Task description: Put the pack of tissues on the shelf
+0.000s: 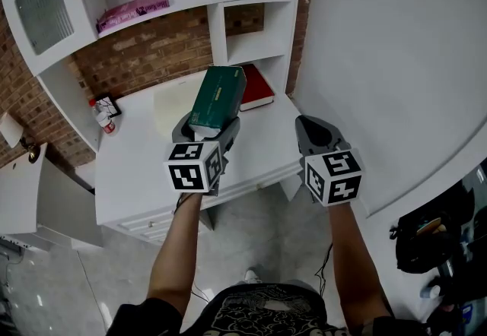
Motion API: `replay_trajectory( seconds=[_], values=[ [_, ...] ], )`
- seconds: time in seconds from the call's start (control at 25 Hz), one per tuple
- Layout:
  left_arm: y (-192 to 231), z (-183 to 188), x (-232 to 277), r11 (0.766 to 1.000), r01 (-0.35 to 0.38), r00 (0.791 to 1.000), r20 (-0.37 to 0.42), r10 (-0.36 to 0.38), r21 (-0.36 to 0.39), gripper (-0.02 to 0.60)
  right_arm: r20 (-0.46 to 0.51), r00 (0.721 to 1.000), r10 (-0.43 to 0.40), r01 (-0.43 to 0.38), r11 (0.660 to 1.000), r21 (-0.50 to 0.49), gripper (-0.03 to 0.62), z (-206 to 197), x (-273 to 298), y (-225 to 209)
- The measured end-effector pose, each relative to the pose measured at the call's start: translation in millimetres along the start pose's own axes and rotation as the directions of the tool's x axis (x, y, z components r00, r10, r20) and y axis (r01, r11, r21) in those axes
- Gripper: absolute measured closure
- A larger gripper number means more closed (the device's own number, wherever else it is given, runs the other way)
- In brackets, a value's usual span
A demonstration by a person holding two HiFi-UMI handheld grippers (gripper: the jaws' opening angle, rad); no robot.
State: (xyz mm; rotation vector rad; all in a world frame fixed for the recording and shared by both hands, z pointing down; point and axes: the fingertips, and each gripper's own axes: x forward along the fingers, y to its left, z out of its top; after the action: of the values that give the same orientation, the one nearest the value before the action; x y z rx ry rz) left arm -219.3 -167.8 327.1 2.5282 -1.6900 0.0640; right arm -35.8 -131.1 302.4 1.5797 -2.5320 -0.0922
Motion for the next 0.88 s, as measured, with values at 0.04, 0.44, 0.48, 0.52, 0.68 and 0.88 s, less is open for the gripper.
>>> replay_trajectory(
  seconds=[0.04, 0.44, 0.48, 0.52, 0.68, 0.88],
  values=[
    [1.2, 0.2, 2.6, 1.0, 0.003, 1.0, 0.0, -0.003, -0.001, 0.141, -0.003, 1.0, -0.002, 0.002, 1.0, 0.0, 0.591, -1.0, 2.8, -1.0],
    [9.2, 3.7, 31.0, 1.0, 0.015, 1.0, 0.005, -0.015, 0.026, 0.141, 0.018, 1.0, -0.001, 0.001, 1.0, -0.004, 0.591, 1.8, 30.9, -11.9],
    [9.1, 3.8, 35.0, 0.999, 0.017, 1.0, 0.005, -0.017, 0.028, 0.141, 0.02, 1.0, 0.0, 0.0, 1.0, -0.002, 0.591, 1.2, 34.7, -13.9],
    [9.0, 3.2, 39.0, 0.999, 0.019, 1.0, 0.003, -0.019, 0.032, 0.141, 0.021, 1.0, 0.002, -0.001, 1.0, -0.001, 0.591, 0.3, 38.5, -15.8],
    [10.0, 3.1, 56.4, 0.999, 0.015, 1.0, 0.002, -0.015, 0.04, 0.141, 0.032, 0.999, 0.017, -0.017, 1.0, 0.0, 0.591, 0.5, 54.8, -24.9],
    [13.2, 4.8, 87.4, 0.999, -0.005, 1.0, 0.007, 0.005, 0.043, 0.142, 0.044, 0.998, 0.049, -0.048, 0.999, -0.002, 0.591, -1.2, 83.5, -46.3]
  ],
)
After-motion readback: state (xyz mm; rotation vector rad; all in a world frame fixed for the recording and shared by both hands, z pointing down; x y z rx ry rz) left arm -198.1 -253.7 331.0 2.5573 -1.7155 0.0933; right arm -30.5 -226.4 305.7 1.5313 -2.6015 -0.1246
